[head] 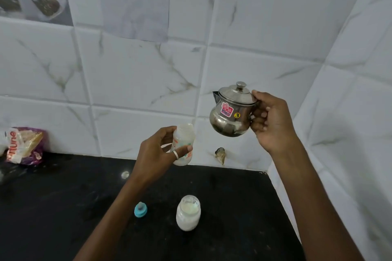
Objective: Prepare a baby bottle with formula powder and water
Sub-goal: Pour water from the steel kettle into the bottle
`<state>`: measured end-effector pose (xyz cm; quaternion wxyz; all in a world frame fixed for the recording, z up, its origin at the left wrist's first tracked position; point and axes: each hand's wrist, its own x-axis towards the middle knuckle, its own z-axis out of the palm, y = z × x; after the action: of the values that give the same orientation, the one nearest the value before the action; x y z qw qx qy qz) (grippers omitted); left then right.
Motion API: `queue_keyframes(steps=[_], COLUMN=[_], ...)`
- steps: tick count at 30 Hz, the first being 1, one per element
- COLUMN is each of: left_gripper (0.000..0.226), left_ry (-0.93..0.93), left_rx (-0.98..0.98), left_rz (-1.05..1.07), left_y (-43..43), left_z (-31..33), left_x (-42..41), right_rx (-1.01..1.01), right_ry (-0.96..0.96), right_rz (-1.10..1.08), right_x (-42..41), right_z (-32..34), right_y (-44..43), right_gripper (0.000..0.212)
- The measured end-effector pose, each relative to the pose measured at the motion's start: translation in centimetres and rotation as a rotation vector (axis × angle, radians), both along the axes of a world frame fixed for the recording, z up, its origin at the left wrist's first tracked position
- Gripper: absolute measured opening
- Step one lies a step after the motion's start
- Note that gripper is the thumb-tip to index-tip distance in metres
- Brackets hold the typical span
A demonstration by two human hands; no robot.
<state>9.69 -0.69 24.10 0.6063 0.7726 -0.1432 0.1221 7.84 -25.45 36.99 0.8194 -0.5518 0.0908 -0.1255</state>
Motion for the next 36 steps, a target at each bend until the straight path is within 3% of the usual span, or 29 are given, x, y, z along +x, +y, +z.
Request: queue_keyframes(steps=[5, 12, 25, 36], left_gripper=[0.075, 0.071, 0.062, 0.061], left_ry=[-0.015, -0.003, -0.024, -0.032], left_rx=[-0.001, -0.012, 0.021, 0.02], left_rz=[0.005, 0.011, 0.05, 0.054], left_y=[0.8, 1.3, 1.6, 1.7], left_z=[0.4, 0.3, -0.3, -0.7], left_x=[-0.1, -0.3, -0.3, -0.2], right_rx=[-0.054, -0.254, -0.594, -0.709], right_ry=[0.014, 0.092, 0.141, 0.147], right_rz=[-0.015, 0.047, 0.136, 0.135], right_x=[0.0, 0.0, 1.0, 1.9], right_z=[0.7, 0.8, 1.9, 3.3], right_y=[0.5, 1.7, 3.4, 4.2], right_gripper=[0.035, 0.049, 0.015, 0.019])
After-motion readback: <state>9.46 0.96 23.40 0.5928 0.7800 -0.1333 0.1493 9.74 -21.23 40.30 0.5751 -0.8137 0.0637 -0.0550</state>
